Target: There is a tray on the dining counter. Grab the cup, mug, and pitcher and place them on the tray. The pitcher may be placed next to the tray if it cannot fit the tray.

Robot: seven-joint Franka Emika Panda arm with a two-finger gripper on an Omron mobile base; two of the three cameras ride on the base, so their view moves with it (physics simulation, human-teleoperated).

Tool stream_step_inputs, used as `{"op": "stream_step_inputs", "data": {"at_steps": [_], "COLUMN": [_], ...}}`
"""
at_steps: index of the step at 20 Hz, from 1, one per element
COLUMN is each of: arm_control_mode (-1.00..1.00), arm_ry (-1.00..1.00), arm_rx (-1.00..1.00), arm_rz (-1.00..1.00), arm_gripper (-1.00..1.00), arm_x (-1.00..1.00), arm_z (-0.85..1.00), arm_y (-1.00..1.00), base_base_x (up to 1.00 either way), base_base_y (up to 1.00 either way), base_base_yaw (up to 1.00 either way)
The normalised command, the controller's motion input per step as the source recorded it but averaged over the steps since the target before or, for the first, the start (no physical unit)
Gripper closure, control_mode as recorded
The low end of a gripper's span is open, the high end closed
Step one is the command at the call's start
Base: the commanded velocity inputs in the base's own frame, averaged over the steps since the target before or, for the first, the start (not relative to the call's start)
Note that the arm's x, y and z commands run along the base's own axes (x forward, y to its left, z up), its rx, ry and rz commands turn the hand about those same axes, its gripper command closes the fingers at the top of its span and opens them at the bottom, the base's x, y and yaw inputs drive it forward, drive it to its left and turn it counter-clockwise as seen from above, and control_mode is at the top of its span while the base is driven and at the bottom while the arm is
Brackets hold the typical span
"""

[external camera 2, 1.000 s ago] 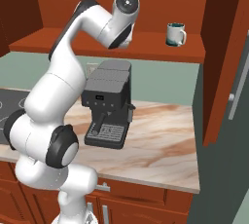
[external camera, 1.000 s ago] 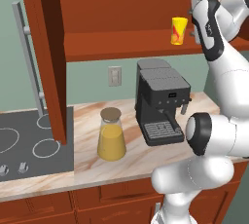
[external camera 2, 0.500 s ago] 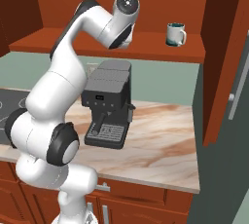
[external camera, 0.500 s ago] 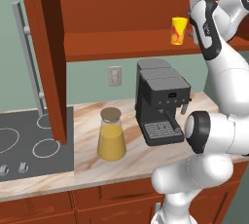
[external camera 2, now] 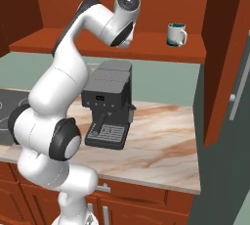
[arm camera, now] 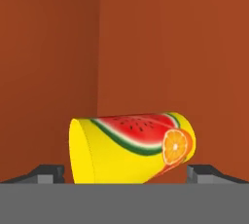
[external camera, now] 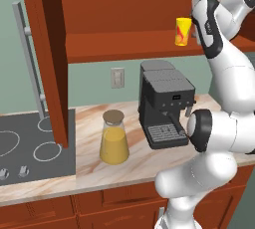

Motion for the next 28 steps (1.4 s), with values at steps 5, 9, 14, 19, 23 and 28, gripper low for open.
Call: {"op": "stream_step_inputs", "data": {"at_steps": [5,9,14,19,23,28], "arm_control_mode": [-1.00,-1.00,-1.00,-1.00,-1.00,-1.00], "arm_ry": [0.08,0.08,0.07,0.05,0.07,0.05], "arm_rx": [0.00,0.00,0.00,0.00,0.00,0.00], "arm_rz": [0.00,0.00,0.00,0.00,0.00,0.00], "arm_gripper": [-1.00,-1.00,-1.00,-1.00,-1.00,-1.00], "arm_x": [0.16,0.20,0.16,0.09,0.00,0.00], "arm_z": [0.00,0.00,-0.02,-0.07,-0.21,-0.32], "arm_y": [0.00,0.00,0.00,0.00,0.00,0.00], "base_base_x": [0.00,0.00,0.00,0.00,0.00,0.00], "base_base_y": [0.00,0.00,0.00,0.00,0.00,0.00], "base_base_yaw": [0.00,0.00,0.00,0.00,0.00,0.00]}}
